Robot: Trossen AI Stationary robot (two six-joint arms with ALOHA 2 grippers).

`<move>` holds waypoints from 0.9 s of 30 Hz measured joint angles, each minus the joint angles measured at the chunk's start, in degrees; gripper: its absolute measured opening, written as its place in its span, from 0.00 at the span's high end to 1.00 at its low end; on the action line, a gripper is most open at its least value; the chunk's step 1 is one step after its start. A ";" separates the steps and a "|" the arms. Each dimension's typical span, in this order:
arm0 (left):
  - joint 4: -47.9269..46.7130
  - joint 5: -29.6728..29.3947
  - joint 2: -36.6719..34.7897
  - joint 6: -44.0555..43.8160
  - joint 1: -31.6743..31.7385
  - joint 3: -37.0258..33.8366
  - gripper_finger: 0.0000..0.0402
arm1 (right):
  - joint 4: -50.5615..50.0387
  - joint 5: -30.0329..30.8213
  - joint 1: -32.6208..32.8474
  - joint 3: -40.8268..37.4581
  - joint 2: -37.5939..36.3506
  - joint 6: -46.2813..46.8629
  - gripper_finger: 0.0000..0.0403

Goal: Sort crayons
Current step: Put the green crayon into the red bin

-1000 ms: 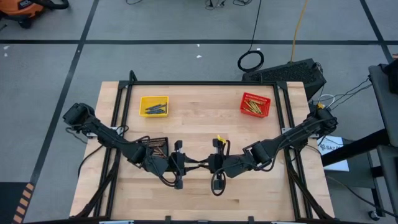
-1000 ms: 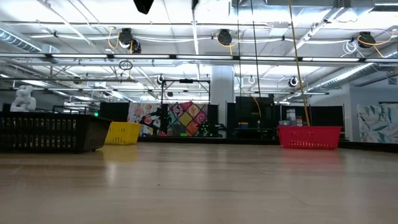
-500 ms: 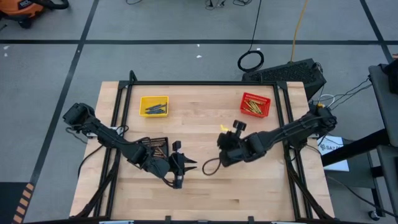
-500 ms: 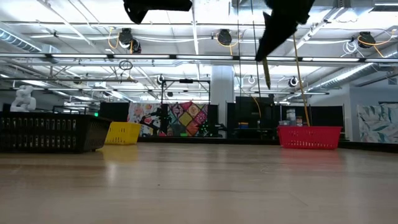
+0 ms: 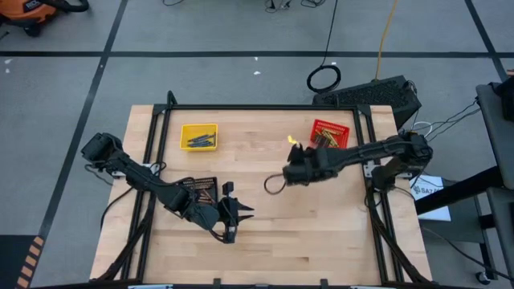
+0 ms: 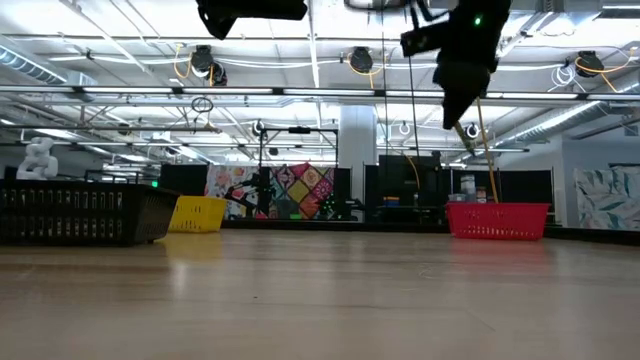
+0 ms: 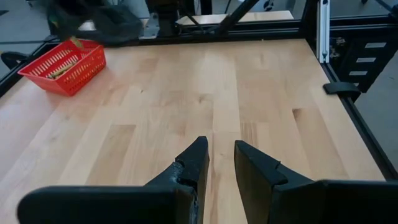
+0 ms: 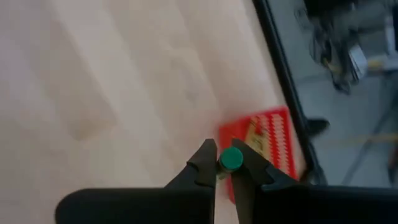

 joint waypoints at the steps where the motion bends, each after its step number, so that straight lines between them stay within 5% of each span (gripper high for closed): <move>1: 0.00 0.00 0.00 0.00 0.00 0.00 0.80 | -1.04 0.02 -1.42 0.00 0.02 -0.12 0.98; 16: -3.47 0.02 -0.02 -1.55 -1.18 0.02 0.80 | -0.57 -6.51 -25.75 0.00 0.00 -18.07 0.98; 27: -4.02 0.02 -0.02 -2.77 -2.69 0.02 0.80 | 3.32 -24.87 -39.71 0.00 0.10 -28.86 0.98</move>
